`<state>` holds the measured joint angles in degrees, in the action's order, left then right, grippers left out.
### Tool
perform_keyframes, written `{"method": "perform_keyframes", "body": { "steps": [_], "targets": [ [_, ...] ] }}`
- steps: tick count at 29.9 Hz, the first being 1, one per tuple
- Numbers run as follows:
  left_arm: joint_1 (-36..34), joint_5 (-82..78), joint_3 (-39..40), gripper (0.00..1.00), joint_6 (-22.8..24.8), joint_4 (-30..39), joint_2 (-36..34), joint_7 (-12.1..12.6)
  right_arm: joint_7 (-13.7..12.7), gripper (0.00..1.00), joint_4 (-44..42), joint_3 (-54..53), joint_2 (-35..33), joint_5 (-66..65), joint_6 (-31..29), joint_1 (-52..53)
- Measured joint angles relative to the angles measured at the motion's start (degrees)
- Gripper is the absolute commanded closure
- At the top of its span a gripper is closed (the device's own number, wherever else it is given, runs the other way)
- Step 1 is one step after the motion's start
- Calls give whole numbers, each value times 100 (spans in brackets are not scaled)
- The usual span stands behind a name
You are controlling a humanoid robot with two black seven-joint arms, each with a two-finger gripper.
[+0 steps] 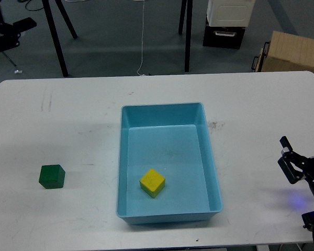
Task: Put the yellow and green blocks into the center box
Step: 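Raise the left gripper up and away from the table, then lower the left gripper onto the green cube and grasp it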
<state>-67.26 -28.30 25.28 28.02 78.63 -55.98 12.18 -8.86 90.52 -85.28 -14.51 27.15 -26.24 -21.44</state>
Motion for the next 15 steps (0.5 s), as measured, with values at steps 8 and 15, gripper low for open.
{"method": "perform_keyframes", "body": {
  "steps": [8,15],
  "targets": [
    [-1688,-1518,-3217,0,-1,26,875,-3,0,4,-7,-35,1,0,-38,-30],
    [-1735,-2117,-4321,0,-1,75,1205,2,-8,4,-236,-5,1,0,-174,-59]
  ]
}}
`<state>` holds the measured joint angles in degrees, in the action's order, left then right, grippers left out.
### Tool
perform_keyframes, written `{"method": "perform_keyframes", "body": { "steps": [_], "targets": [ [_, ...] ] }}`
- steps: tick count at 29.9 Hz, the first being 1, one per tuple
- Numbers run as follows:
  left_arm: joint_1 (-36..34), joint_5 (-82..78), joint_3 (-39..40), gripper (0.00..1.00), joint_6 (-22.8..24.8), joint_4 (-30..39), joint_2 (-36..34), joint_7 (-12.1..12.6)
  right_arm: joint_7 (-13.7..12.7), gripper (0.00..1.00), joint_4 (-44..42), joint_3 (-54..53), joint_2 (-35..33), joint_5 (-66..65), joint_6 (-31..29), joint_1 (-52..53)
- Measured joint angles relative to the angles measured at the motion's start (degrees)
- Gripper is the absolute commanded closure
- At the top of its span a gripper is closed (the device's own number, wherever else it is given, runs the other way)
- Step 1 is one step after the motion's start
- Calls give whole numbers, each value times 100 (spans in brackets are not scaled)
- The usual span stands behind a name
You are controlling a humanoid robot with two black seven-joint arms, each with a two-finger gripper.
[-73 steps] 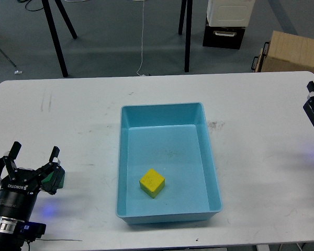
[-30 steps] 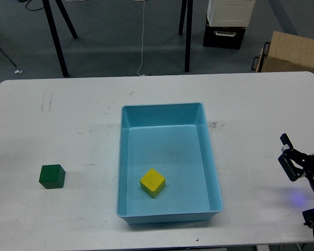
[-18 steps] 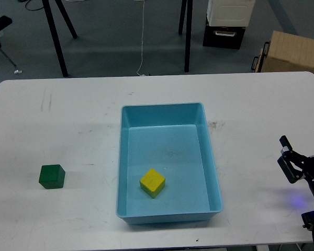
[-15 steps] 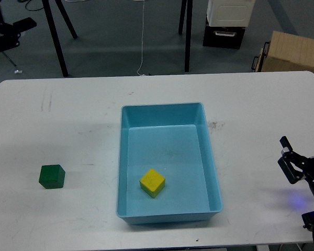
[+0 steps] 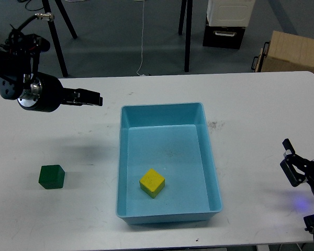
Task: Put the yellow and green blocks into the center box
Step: 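Lower the left gripper onto the green cube and grasp it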
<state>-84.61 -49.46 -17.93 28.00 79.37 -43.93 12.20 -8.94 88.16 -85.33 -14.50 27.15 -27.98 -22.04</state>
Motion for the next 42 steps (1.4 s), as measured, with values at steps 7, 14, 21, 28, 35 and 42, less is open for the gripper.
{"method": "perform_keyframes", "body": {
  "steps": [7,14,21,28,35,42],
  "targets": [
    [479,-96,-330,0,-1,-159,59,8,-26,4,-329,27,0,1,-2,39],
    [1340,-677,-172,0,-1,-595,69,15,-48,3,-484,214,0,-8,-2,133],
    [1545,-843,5,0,-1,-711,30,5,-48,4,-527,275,33,-139,-2,155],
    [1731,-879,68,0,-1,-709,-66,8,-48,3,-528,273,50,-149,-2,156],
    [1988,-931,152,0,-1,-561,-276,13,-51,3,-560,263,45,-149,-2,153],
    [2361,-1115,285,0,0,-183,-612,29,-47,3,-588,262,52,-149,-2,148]
  ]
}}
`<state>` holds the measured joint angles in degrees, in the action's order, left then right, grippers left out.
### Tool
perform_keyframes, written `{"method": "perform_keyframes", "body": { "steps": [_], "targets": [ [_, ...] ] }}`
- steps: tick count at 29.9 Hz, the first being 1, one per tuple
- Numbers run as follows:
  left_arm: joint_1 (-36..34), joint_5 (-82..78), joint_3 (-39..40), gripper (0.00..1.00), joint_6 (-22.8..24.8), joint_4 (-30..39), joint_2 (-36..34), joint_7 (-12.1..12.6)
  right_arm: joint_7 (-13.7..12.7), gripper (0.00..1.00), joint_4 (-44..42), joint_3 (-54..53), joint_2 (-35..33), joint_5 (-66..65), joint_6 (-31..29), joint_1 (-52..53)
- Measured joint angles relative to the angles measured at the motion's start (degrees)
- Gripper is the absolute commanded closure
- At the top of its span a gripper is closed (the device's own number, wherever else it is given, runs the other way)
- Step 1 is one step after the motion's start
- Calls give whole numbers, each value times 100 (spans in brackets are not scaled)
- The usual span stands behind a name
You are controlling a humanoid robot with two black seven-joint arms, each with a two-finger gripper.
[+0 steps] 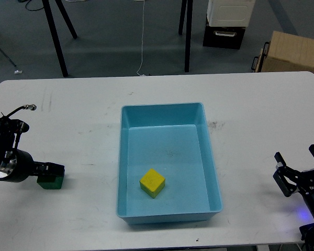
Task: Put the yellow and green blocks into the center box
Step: 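Lower the left gripper onto the green cube and grasp it, then carry the green cube into the tray beside the yellow cube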
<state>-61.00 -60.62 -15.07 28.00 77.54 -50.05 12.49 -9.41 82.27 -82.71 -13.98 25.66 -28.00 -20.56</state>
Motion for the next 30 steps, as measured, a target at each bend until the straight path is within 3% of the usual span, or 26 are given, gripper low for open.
{"method": "perform_keyframes", "body": {
  "steps": [5,7,11,13,14,17,24,30],
  "targets": [
    [217,-65,176,0,1,180,-198,12,1,3,-1,6,0,0,0,-3],
    [250,-107,209,9,1,250,-250,40,1,3,-1,9,1,0,0,-3],
    [262,-162,351,54,1,286,-270,256,1,3,-1,17,5,0,0,-1],
    [264,-171,431,89,0,287,-266,446,1,3,-1,17,5,0,0,-1],
    [264,-178,461,95,1,287,-260,535,1,4,-1,18,3,0,0,-1],
    [279,-269,495,100,0,288,-250,700,1,3,-1,17,1,-2,0,-9],
    [219,-315,958,100,1,392,-461,731,1,4,-1,9,0,-7,0,-17],
    [-561,279,1514,100,0,588,-346,677,1,4,-1,18,0,-12,0,2]
  ]
}}
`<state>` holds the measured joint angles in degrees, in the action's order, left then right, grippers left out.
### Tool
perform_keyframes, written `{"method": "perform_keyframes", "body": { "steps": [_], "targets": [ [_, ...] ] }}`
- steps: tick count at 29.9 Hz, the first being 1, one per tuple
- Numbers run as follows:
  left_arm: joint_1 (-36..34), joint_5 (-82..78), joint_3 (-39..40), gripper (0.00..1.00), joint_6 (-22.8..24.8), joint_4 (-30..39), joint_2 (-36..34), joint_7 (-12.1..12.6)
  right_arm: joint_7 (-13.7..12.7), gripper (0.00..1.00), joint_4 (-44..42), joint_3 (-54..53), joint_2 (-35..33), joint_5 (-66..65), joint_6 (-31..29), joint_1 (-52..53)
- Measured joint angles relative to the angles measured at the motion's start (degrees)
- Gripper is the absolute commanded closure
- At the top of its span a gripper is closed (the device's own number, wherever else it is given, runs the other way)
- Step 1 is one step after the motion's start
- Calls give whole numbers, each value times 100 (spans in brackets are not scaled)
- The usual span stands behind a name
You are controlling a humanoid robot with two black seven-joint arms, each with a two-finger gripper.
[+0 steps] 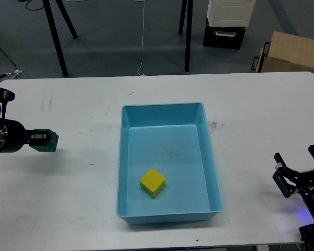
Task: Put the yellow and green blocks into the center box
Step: 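Carry the green cube into the tray beside the yellow cube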
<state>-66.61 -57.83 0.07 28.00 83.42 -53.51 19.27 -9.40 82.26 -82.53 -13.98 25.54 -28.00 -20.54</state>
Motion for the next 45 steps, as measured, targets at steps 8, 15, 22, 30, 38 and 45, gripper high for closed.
{"method": "perform_keyframes", "body": {
  "steps": [8,15,22,30,38,45],
  "targets": [
    [-1138,534,-562,100,0,-295,1361,-3,4,4,6,-8,-8,-7,0,5],
    [-2439,1288,-1481,100,0,-410,2759,-4,31,4,-50,-4,6,-178,0,-4],
    [-2593,1366,-2198,96,0,-551,3956,-3,35,4,-61,-31,18,-199,0,-65],
    [-2477,1386,-2553,83,0,-502,4153,-23,35,3,-235,-45,25,-199,0,-76],
    [-2454,1388,-2711,45,0,-319,4073,-227,35,3,-309,-27,27,-199,0,-46],
    [-2454,1398,-2723,11,0,-301,4061,-766,35,3,-412,-35,18,-199,0,-46]
  ]
}}
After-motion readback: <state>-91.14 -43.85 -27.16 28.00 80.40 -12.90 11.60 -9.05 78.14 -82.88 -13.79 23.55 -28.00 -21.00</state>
